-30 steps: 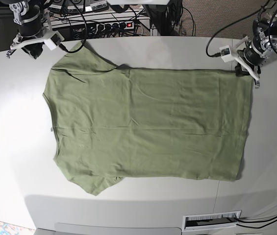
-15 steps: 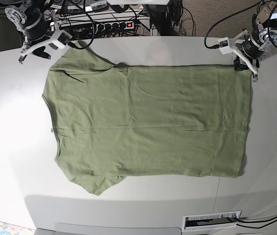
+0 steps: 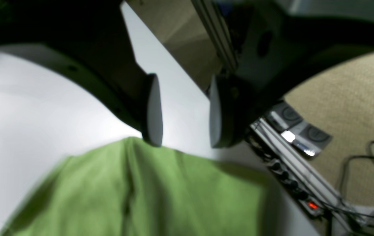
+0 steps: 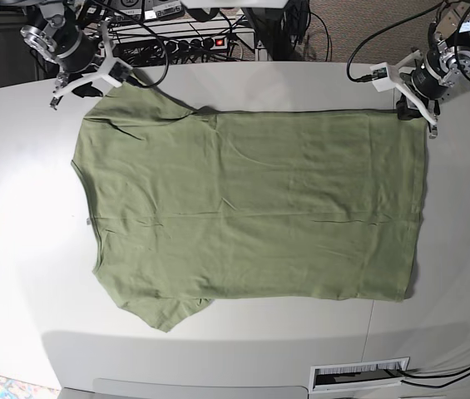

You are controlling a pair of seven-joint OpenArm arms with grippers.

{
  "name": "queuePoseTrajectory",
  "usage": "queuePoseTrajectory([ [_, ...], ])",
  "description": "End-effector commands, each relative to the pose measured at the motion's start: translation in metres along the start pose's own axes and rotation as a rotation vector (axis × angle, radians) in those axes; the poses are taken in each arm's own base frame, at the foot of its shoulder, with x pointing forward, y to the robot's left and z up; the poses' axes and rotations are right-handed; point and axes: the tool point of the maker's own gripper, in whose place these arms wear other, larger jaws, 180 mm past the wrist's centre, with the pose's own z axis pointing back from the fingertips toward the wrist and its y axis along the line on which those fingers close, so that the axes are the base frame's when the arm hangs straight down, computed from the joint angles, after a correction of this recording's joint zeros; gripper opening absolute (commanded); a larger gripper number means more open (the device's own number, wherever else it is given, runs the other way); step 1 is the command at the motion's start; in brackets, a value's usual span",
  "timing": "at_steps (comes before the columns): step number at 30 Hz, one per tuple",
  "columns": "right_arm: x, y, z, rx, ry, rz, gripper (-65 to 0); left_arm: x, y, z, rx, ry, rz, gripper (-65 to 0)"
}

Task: Fold the T-shirt properly
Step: 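Move the right gripper to the shirt's shoulder by the sleeve and grasp, then lift the grasped shirt edge with both grippers and pull it taut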

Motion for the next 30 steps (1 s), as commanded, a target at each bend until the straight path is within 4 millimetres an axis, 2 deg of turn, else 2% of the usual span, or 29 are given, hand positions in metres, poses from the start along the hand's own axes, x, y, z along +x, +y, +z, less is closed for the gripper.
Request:
queuePoseTrajectory([
  [1,0.003,-0.004,-0.003,-0.008,-0.010,0.014,-40.2,0.003,-0.026,0.003,-0.107,-0.019,0.007,-65.0],
  [5,0.002,0.003,-0.016,0.008,0.027,0.062,-40.3,0.003,-0.026,0.003,-0.107,-0.019,0.007,-65.0],
  [11,0.003,0.002,-0.018,0.003,0.042,0.082,-40.6,0.003,-0.026,0.003,-0.107,-0.019,0.007,-65.0],
  [13,0.002,0.000,-0.018,-0.008,0.049,0.095,-46.1,0.003,-0.026,0.003,-0.107,-0.020,0.007,-65.0],
  [17,0.001,-0.005,-0.018,-0.023,0.062,0.098,-65.0,0.003,-0.026,0.003,-0.107,-0.019,0.007,-65.0],
  [23,0.007,-0.013,-0.008,-0.053,0.082,0.108,-65.0,0.003,-0.037,0.007,-0.131,-0.015,0.009,-65.0],
  [27,0.013,-0.006,0.005,-0.046,0.078,0.121,-65.0,0.006,-0.056,0.017,-0.160,-0.007,-0.042,-65.0],
  [30,0.010,-0.004,0.013,-0.048,0.099,0.127,-65.0,0.012,-0.064,0.025,-0.144,-0.013,-0.041,-65.0],
])
